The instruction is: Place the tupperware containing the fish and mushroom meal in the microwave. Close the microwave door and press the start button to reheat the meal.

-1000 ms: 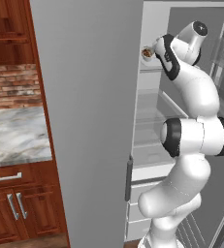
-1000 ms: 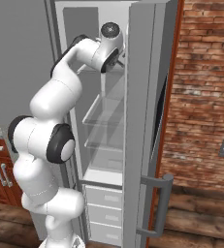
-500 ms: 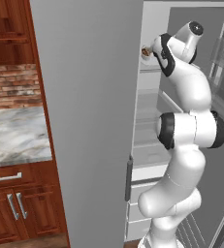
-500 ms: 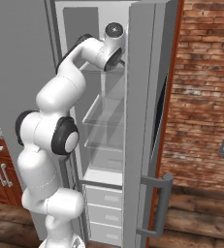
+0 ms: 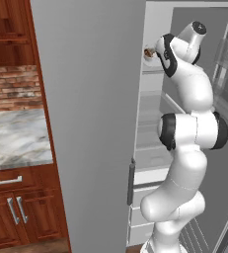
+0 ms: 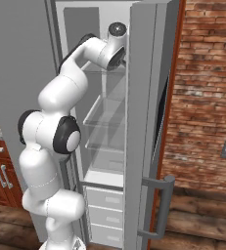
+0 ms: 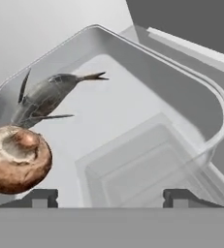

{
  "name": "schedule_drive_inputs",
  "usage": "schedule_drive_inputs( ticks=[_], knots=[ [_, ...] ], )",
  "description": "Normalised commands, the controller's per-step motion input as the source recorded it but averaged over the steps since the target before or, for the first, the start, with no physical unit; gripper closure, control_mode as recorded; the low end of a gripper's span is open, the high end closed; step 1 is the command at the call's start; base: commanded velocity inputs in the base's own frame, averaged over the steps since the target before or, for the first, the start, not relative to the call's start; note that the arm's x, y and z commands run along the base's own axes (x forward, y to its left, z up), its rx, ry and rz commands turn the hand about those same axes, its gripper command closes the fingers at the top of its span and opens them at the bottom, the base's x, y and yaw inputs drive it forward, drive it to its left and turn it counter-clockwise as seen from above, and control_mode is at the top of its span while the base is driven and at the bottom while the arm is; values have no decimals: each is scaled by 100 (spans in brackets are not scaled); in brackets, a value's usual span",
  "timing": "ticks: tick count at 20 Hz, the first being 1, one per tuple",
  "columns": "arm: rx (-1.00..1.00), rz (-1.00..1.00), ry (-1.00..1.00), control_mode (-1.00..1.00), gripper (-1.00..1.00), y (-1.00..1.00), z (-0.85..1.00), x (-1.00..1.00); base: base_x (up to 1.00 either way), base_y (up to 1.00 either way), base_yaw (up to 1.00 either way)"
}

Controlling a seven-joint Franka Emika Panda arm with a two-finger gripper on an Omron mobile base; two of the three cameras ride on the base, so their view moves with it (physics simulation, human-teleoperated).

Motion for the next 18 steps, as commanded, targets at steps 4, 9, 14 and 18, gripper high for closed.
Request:
schedule_drive_inputs(
  ticks=[4, 9, 14, 18],
  knots=[
    [0, 0, 0, -100, 100, 0, -3, 0, 0, 0, 0],
    [0, -1, 0, -100, 100, 0, -1, -1, 0, 0, 0],
    [0, -12, 0, -100, 100, 6, 0, -24, 0, 0, 0],
    [0, -18, 0, -100, 100, 3, 0, -54, 0, 0, 0]
  ],
)
